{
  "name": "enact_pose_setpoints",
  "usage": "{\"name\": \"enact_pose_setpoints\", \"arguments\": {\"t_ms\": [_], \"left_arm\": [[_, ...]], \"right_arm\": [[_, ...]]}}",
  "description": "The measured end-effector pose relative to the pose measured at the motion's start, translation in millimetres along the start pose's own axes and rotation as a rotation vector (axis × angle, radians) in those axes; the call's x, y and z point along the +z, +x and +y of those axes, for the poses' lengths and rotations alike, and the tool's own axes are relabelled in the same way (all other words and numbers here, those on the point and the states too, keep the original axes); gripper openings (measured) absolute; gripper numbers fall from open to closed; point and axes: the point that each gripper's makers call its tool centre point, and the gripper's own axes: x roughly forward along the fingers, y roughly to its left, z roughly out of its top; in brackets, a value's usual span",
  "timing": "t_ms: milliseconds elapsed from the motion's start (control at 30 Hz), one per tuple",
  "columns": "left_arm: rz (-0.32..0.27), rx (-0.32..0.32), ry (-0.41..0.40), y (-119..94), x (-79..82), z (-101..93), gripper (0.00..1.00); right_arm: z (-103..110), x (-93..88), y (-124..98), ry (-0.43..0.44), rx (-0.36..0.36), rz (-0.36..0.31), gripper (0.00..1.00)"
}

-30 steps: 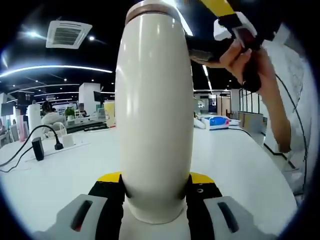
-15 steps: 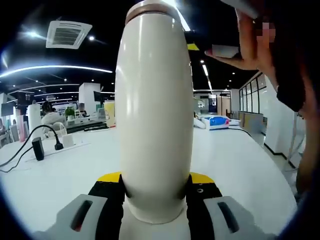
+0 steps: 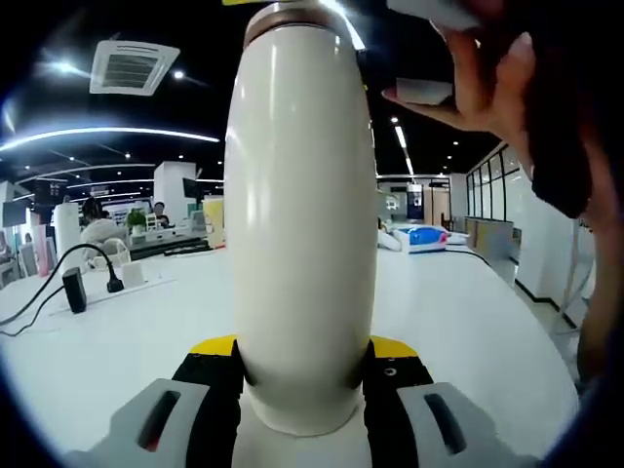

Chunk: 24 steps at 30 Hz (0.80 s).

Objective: Grasp the water cup twist off the cup lid place the cup lid on the table

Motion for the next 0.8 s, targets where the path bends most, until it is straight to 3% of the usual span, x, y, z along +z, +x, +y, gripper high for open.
{"name": "enact_pose_setpoints", "arguments": {"t_ms": [333,433,633,800], "left_arm": [[0.001,-0.001,-0.003,0.6,-0.5,-0.3,0.49],[0.001,-0.001,-0.002,0.9,-0.7,-0.1,0.49],[0.001,0.0,-0.002,1.0,-0.6,-1.1,0.49],[0.0,0.0,-0.002,0.7,-0.7,-1.5,0.49]], "right_arm": [[0.4,0.2,1.4,-0.046,0.096,0.005,0.45],[2.0,-0.8,1.7,0.009,0.158,0.004,0.45],[1.6,-1.3,3.0,0.029,0.244,-0.005,0.45],[3.7,-1.3,4.0,0.055,0.357,-0.01,0.45]]}}
